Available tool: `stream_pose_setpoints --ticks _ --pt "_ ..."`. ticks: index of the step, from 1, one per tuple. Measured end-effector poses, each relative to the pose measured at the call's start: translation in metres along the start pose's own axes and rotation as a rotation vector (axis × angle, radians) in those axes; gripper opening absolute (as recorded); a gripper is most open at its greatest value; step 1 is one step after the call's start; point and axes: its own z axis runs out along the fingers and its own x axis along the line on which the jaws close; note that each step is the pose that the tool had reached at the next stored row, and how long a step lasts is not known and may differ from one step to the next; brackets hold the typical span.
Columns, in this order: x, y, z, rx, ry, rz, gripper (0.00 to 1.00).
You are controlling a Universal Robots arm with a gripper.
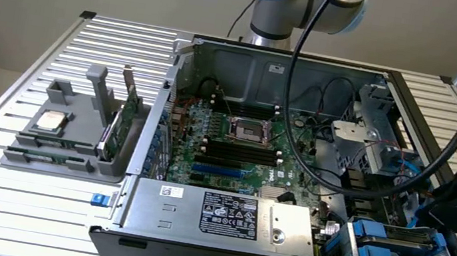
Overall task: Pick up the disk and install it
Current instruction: 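Insert the first disk wire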
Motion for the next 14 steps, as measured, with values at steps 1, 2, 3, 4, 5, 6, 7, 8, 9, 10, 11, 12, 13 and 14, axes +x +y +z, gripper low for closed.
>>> stream_pose_setpoints --ticks 1,2,3,4,5,6,7,8,9,10,11,12,13,14 --pt "0.0 0.0 0.0006 0.0014 -0.0014 0.018 0.48" --pt "0.0001 -0.0001 0.0012 0.0026 -0.0027 0.036 0.48" --pt "0.0002 -0.0001 0.0018 0.004 -0.0041 0.054 0.48" --pt "0.0002 -0.0002 0.0025 0.0052 -0.0056 0.073 0.48" --pt "0.0003 -0.0002 0.0032 0.0065 -0.007 0.091 0.48" --pt "0.0003 -0.0003 0.0038 0.0077 -0.0084 0.109 0.48" --pt "0.0004 -0.0003 0.0044 0.009 -0.0098 0.126 0.48" --pt "0.0004 -0.0004 0.005 0.0102 -0.0113 0.144 0.48" --pt "0.0004 -0.0004 0.0057 0.0115 -0.0127 0.162 0.48" --pt "0.0005 -0.0005 0.0063 0.0128 -0.0141 0.18 0.48" --pt "0.0006 -0.0005 0.007 0.0142 -0.0157 0.2 0.48" --pt "0.0006 -0.0005 0.0076 0.0153 -0.0171 0.217 0.48" --pt "0.0007 -0.0006 0.0082 0.0166 -0.0185 0.235 0.48" --pt "0.0007 -0.0006 0.0089 0.0177 -0.0201 0.253 0.48"
